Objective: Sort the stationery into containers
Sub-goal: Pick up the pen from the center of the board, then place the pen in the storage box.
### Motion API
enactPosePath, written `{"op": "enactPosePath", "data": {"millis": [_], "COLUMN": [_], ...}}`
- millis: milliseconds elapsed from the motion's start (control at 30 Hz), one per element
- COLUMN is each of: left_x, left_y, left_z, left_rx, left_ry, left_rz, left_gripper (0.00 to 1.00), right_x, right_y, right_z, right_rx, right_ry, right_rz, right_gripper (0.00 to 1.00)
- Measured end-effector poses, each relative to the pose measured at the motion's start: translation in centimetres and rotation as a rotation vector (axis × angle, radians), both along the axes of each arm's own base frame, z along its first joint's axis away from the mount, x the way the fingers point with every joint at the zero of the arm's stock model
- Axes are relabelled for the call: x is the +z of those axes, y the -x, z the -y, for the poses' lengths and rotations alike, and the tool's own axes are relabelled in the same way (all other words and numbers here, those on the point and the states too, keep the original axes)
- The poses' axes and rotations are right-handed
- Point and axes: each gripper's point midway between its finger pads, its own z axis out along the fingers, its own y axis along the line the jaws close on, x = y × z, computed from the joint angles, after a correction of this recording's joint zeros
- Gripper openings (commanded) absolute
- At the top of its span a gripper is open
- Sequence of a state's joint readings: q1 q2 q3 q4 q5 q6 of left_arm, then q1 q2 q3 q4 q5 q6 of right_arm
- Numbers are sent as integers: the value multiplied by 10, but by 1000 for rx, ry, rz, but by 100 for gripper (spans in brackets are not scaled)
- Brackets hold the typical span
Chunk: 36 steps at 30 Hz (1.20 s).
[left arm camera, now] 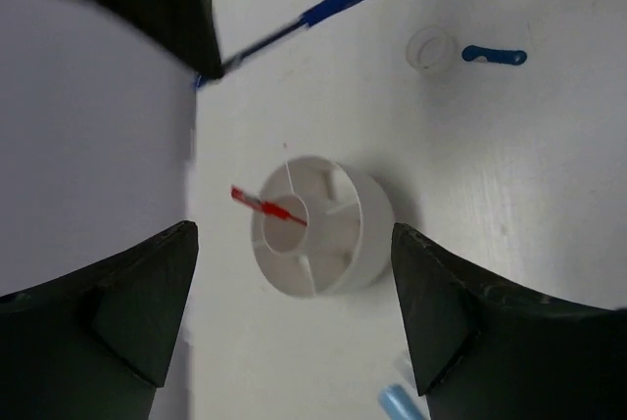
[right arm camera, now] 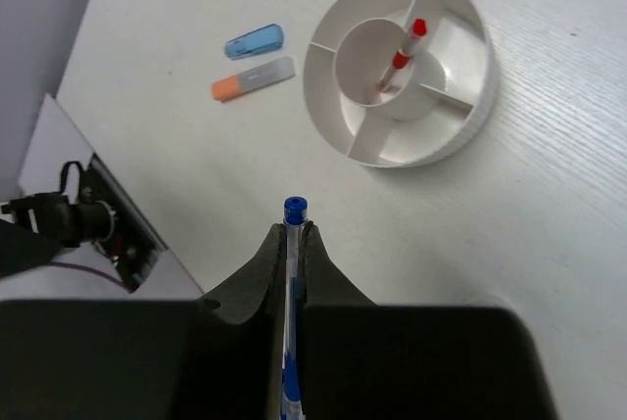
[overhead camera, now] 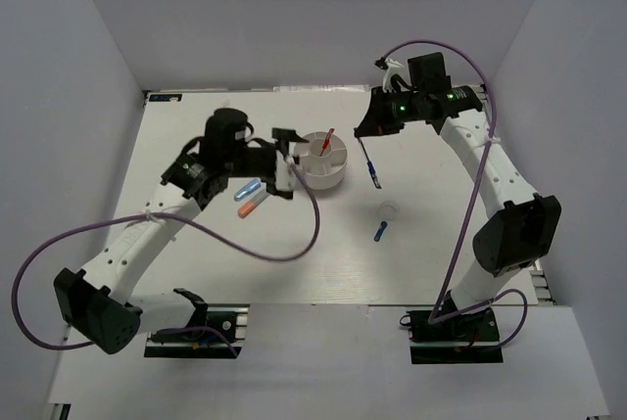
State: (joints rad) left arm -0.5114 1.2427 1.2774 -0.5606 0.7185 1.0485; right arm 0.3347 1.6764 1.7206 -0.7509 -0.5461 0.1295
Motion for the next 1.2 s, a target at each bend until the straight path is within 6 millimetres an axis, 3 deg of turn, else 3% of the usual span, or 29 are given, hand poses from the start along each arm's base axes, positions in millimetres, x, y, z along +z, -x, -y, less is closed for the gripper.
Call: {"op": "enactPosePath", "data": {"millis": [200,333,400,600,700,1200], "left_x": [-42,-91,-102,-53,-39,-55], "left_y": [50,74,77,78,80,74], "left_z": [61,83,95,117,120,122], "left_rx": [-287,-385,-402,-327,-297,-299], "left_ry": [-51,-43,-50,57,86,-26], "left_rz": [460,740,803,1019,1068,1006], "left_gripper": [75,71,70,69,67,65], "right_x": [-5,-16,-18,-35,-39,-39], "right_y": [4,9,11,23,24,18], "right_z": [-7,-13,-17,-23,-25,-24], "right_rx": [-18,-35,-40,-54,-63,-88], "right_ry": [-44,-79,-99,-121,-117,-101], "right_rz": [-94,-197,-239,-349,-367,-349], "right_gripper": [0,0,0,0,0,0]}}
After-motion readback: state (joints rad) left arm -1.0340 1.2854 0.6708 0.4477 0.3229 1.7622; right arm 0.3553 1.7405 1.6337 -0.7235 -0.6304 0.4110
